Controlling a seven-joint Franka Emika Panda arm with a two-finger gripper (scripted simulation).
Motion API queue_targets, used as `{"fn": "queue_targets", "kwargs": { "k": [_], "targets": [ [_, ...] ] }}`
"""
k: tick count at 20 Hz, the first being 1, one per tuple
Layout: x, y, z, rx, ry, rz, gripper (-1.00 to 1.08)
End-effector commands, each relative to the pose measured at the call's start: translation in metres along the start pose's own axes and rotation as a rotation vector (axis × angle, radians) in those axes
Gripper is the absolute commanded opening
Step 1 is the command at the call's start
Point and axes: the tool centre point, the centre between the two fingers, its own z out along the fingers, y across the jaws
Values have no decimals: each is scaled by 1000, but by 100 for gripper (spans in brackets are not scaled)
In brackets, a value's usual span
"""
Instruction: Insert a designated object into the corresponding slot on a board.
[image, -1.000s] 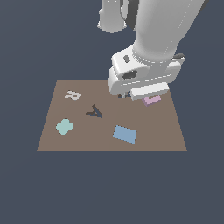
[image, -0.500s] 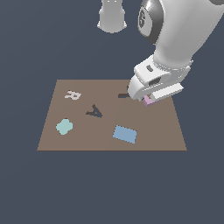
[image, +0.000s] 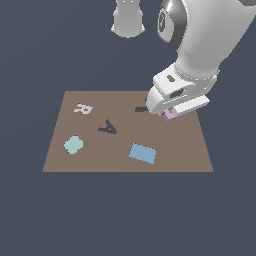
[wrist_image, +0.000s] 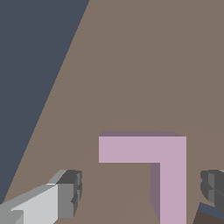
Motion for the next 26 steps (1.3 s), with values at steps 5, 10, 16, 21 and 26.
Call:
{"fn": "queue_targets", "kwargs": {
  "k": [5, 10, 16, 21, 26],
  "targets": [
    [0, 0, 13, 0, -1, 1, 100],
    [-1, 1, 19, 0, -1, 2, -100],
    [-1, 1, 19, 0, -1, 2, -100],
    [0, 2, 18, -1, 0, 4, -100],
    [-1, 1, 16, 0, -1, 2, -100]
  ]
}}
